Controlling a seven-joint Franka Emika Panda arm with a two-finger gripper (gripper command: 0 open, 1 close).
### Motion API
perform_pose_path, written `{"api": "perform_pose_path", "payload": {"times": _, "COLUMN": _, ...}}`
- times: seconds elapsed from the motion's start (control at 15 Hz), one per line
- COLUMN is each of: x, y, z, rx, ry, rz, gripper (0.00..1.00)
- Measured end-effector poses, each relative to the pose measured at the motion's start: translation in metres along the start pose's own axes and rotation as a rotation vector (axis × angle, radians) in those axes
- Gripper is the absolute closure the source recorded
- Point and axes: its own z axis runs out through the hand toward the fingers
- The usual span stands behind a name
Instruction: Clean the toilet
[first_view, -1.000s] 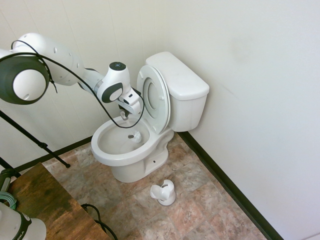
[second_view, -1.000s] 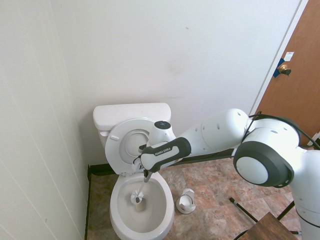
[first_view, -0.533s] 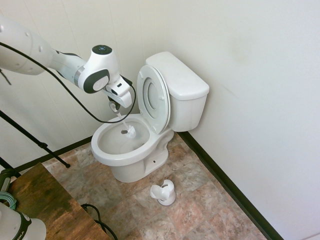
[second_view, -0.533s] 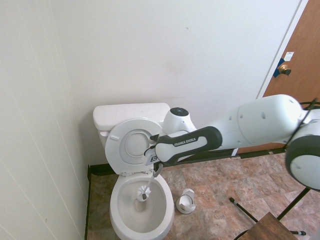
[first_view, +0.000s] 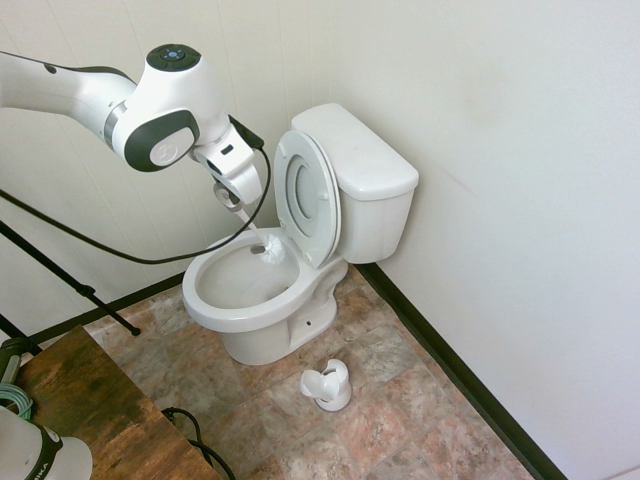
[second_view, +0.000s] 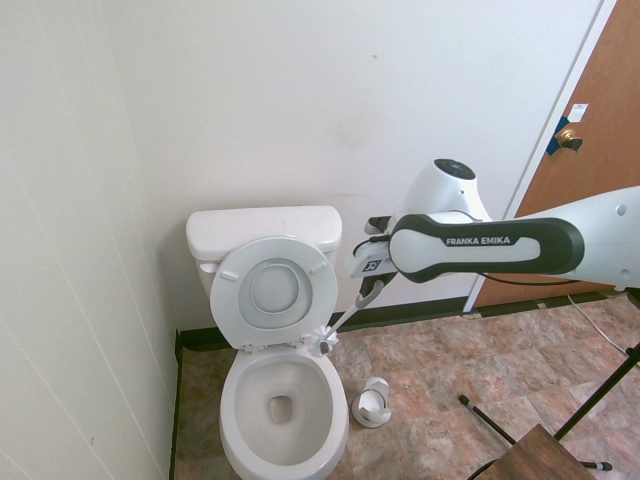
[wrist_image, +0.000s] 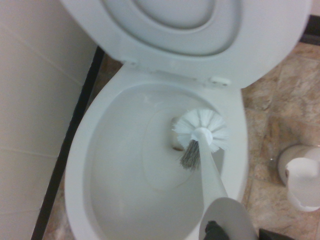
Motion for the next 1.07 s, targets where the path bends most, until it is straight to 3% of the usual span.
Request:
{"api": "perform_pose_path", "payload": {"times": 0.33, "x": 0.079, "y": 0.031, "z": 0.016, "rx": -0.056, "ry": 0.049, "rz": 0.139, "gripper": 1.00}}
{"api": "perform_pose_path", "payload": {"times": 0.6, "x": 0.128, "y": 0.043, "z": 0.060, "rx": -0.153, "ry": 0.069, "rz": 0.204, "gripper": 1.00}}
{"api": "perform_pose_path", "payload": {"times": 1.07, "x": 0.170, "y": 0.088, "z": 0.148, "rx": -0.292, "ry": 0.019, "rz": 0.283, "gripper": 1.00}}
